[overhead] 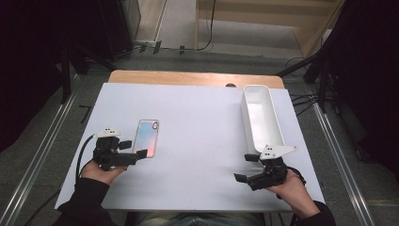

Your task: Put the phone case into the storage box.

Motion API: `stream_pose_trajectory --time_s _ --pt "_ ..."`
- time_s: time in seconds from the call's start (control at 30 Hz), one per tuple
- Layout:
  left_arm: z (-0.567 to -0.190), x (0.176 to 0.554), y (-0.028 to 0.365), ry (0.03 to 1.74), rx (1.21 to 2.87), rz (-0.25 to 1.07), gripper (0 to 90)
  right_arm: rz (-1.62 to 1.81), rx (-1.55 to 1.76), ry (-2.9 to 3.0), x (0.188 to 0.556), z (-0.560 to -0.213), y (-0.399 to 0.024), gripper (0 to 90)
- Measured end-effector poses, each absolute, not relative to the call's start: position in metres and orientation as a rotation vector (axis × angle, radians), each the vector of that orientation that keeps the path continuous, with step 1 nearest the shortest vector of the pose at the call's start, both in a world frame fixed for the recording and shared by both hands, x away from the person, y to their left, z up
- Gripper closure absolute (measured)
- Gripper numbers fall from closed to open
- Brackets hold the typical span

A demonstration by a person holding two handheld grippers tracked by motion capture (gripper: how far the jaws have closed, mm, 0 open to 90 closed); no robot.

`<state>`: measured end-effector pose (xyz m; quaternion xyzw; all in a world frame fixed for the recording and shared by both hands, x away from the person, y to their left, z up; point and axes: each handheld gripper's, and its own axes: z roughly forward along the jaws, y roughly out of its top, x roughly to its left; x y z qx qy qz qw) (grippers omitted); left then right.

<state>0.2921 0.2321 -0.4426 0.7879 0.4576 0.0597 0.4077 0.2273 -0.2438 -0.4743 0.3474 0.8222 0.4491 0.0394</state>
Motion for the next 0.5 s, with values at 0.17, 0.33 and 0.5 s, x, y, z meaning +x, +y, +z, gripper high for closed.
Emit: stream_pose_trajectory --time_s 0.17,0.33,0.5 --pt "-0.4430 0.2968 0.2303 1.185 1.981 0.199 18.4 1.374 1.068 2.522 0.2271 -0.4743 -0.2438 11.5" --pt "-0.4433 0.3006 0.2296 1.212 1.980 0.249 18.3 1.370 1.068 2.522 0.2271 -0.4743 -0.2439 11.5" --pt "-0.4411 0.3038 0.2295 1.236 1.959 0.277 17.9 1.366 1.068 2.522 0.2271 -0.4742 -0.2437 11.5"
